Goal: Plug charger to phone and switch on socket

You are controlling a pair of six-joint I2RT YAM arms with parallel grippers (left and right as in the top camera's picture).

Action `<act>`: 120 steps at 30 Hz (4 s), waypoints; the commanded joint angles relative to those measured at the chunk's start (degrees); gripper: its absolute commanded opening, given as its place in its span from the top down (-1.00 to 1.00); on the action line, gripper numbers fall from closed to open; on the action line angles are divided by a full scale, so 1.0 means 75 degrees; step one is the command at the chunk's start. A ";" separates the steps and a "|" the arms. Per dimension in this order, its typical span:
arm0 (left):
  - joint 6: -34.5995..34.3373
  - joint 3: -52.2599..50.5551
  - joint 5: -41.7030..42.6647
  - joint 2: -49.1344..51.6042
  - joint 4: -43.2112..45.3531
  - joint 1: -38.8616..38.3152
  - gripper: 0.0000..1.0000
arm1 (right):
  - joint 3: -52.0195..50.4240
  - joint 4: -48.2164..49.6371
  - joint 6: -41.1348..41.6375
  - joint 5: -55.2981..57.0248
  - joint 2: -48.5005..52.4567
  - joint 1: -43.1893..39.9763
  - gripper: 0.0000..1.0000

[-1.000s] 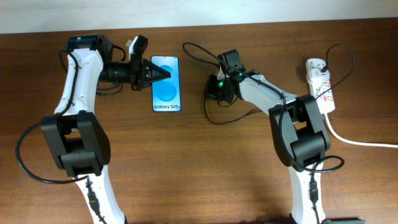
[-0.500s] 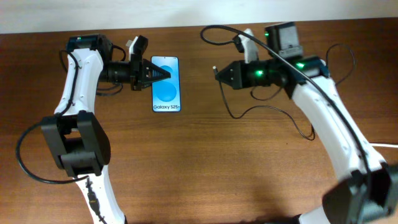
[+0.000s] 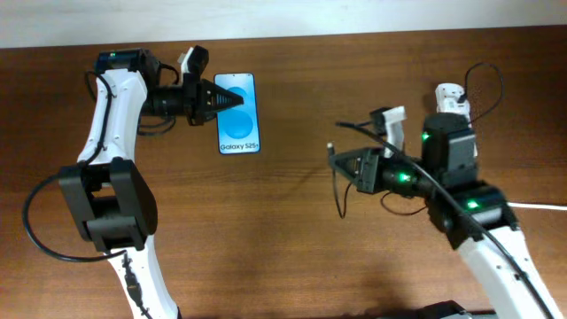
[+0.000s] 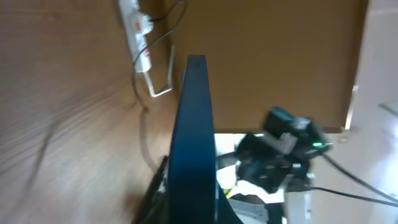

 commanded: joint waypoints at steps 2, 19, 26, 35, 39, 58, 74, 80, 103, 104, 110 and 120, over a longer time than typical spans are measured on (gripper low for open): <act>0.0058 0.0029 0.0892 -0.0300 0.0157 -0.0076 1.00 | -0.0393 0.1743 0.1513 0.0000 0.0682 0.0985 0.92; -0.4313 0.0029 0.0889 -0.0300 0.4269 -0.0277 1.00 | -0.0391 0.4776 0.3229 0.0393 0.2072 0.2197 0.92; -0.7181 0.0029 0.0682 -0.0300 0.6971 -0.0930 1.00 | -0.0391 0.4867 0.3567 0.1003 0.2092 0.2194 0.92; -0.7175 0.0029 0.0606 -0.0300 0.6977 -0.1102 1.00 | -0.0391 0.5004 0.3908 0.1431 0.2092 0.1982 0.92; -0.7175 0.0029 0.0612 -0.0300 0.6977 -0.1107 1.00 | -0.0391 0.5039 0.3908 0.1440 0.2092 0.1982 0.92; -0.8125 0.0029 0.0495 -0.0300 0.8023 -0.1139 1.00 | -0.0393 0.5397 0.4876 0.1772 0.2288 0.1988 0.92; -0.8128 0.0029 0.0367 -0.0300 0.8174 -0.1236 1.00 | -0.0393 0.5336 0.4613 0.1518 0.2288 0.1988 0.92; -0.8128 0.0029 0.0385 -0.0300 0.8174 -0.1236 1.00 | -0.0393 0.5520 0.4237 0.1227 0.2288 0.1973 0.92; -0.8125 0.0029 0.0504 -0.0300 0.8174 -0.1239 1.00 | -0.0393 0.5525 0.4211 0.1084 0.2294 0.1734 0.92; -0.8125 0.0029 0.0527 -0.0300 0.8174 -0.1239 1.00 | -0.0393 0.5575 0.4211 0.1110 0.2294 0.1734 0.92; -0.8125 0.0029 0.0527 -0.0300 0.8177 -0.1236 1.00 | -0.0393 0.5575 0.4243 0.0816 0.2477 0.1734 0.92; -0.8125 0.0029 0.0560 -0.0300 0.8177 -0.1236 1.00 | -0.0393 0.5604 0.4065 0.0414 0.2515 0.1521 0.92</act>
